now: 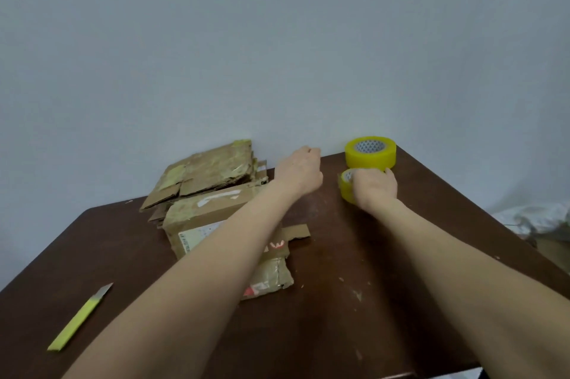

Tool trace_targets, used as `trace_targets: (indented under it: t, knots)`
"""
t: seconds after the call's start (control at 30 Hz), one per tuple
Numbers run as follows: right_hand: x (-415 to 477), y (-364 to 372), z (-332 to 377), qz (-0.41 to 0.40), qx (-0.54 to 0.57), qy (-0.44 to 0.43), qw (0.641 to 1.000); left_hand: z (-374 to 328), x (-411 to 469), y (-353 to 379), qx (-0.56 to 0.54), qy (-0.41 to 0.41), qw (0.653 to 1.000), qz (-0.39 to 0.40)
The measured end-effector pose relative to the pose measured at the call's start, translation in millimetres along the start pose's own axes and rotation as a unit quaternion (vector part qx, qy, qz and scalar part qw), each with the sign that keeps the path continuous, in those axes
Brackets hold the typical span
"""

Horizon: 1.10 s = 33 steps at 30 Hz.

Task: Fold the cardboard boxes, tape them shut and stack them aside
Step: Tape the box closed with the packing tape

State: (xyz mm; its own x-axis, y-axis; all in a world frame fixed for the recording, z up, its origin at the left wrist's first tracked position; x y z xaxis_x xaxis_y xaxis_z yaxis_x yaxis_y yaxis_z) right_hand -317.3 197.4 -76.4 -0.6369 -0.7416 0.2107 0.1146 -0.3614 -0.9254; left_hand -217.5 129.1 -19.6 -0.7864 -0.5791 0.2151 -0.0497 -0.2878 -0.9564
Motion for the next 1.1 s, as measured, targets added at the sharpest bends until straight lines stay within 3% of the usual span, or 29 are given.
trace_targets:
  t: [0.1, 0.2, 0.33, 0.4, 0.5, 0.73, 0.9, 1.1]
  knots:
    - [5, -20, 13, -0.025, 0.146, -0.005, 0.989, 20, 1, -18, -0.061, -0.029, 0.997, -0.026]
    - [10, -53, 46, -0.034, 0.336, -0.078, 0.938, 64, -2, -45, -0.187, -0.108, 0.974, -0.073]
    - [-9, -102, 104, -0.004, 0.498, -0.181, 0.848, 121, -29, -54, -0.43, -0.205, 0.877, -0.058]
    - [-18, -110, 128, 0.022, 0.529, -0.199, 0.825, 138, -49, -55, -0.512, -0.209, 0.831, -0.053]
    - [-22, -111, 156, 0.035, 0.556, -0.198, 0.806, 171, -79, -62, -0.564, -0.226, 0.784, -0.126]
    - [-36, -106, 209, 0.056, 0.567, -0.219, 0.792, 208, -117, -48, -0.564, -0.307, 0.743, -0.189]
    - [-42, -86, 232, 0.134, 0.455, -0.275, 0.836, 218, -130, -28, -0.582, -0.329, 0.723, -0.173]
    - [-22, -69, 231, 0.092, 0.36, -0.268, 0.889, 221, -141, -10, -0.497, -0.348, 0.779, -0.157]
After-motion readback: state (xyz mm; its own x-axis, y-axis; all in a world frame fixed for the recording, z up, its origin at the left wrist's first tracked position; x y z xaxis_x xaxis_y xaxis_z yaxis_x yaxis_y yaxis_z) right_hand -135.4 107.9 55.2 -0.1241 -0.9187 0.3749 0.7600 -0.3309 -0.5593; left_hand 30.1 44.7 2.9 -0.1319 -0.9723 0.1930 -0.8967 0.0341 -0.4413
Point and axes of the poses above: each hand's wrist, its own x-axis towards the middle knuckle, its own y-axis out of the palm, z = x × y, the point moved 9 cm from there along x, towards the middle knuckle, and after that the axes turned 10 degrees about x, right-handed, at the moved point
